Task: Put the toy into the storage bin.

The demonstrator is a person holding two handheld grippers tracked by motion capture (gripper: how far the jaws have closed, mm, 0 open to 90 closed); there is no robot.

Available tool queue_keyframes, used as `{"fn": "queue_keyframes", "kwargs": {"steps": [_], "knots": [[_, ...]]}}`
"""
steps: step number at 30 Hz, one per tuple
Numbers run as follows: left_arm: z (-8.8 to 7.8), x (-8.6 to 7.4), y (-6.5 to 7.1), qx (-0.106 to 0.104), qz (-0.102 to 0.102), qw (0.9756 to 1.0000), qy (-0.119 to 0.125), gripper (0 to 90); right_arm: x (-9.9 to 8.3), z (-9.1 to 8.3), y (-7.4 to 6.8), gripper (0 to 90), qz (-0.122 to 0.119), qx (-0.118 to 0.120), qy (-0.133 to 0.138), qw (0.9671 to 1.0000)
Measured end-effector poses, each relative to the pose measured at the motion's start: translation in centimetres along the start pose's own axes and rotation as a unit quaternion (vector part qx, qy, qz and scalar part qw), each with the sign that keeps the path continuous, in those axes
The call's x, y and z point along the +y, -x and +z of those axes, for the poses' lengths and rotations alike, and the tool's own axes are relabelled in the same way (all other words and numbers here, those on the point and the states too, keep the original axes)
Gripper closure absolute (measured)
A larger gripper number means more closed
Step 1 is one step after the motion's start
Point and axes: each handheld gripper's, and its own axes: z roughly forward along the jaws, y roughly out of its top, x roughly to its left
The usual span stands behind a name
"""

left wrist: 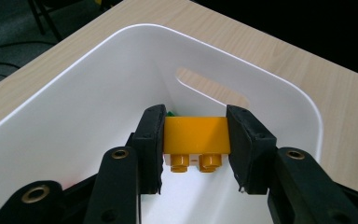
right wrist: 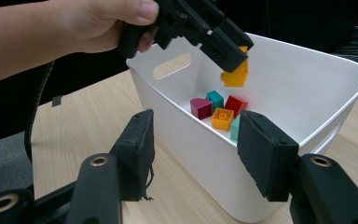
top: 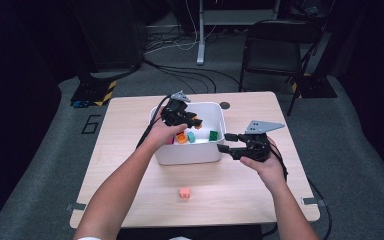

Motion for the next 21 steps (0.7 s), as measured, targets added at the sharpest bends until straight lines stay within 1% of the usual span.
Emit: {"fn": "queue_keyframes", "kwargs": {"steps": [2,3,5,7,10,15,17,18,20,21], "knots": [[0.5,0.3,-0.4,0.000,-0.002,1.0000,0.002,58.6,0.0,0.0,0.0,45.7,0.001,0.000,0.001,1.0000],[0.8,0.4,-0.6,-0.004,-0.002,1.0000,0.002,58.6,0.0,0.0,0.1,45.7,0.000,0.000,0.001,1.0000],[1.4,0.5,-1.0,-0.003,-0.004,1.0000,-0.002,58.6,0.0,-0.1,0.1,45.7,0.001,0.001,0.002,1.0000],[2.0,0.6,-1.4,-0.006,-0.010,0.9999,-0.003,58.6,0.0,-0.1,0.2,45.7,0.003,-0.001,0.002,1.0000],[2.9,0.5,-1.7,-0.009,-0.012,0.9999,-0.007,58.6,0.0,-0.2,0.2,45.7,0.003,0.000,0.004,1.0000],[4.0,0.1,-2.0,-0.005,-0.007,0.9995,-0.029,58.6,0.0,-0.3,0.1,45.7,0.002,0.001,0.006,1.0000],[4.5,0.0,-2.0,-0.001,-0.008,0.9994,-0.033,58.6,0.0,-0.3,0.2,45.7,0.003,0.001,0.006,1.0000],[4.6,-0.1,-2.1,-0.001,-0.005,0.9994,-0.034,58.6,0.0,-0.3,0.1,45.7,0.003,0.000,0.006,1.0000],[4.7,-0.1,-2.1,-0.001,-0.007,0.9993,-0.038,58.5,0.0,-0.3,0.1,45.7,0.003,0.000,0.006,1.0000],[4.7,-0.2,-2.2,0.000,-0.004,0.9991,-0.043,58.4,0.0,-0.3,0.1,45.7,0.003,0.000,0.007,1.0000]]}}
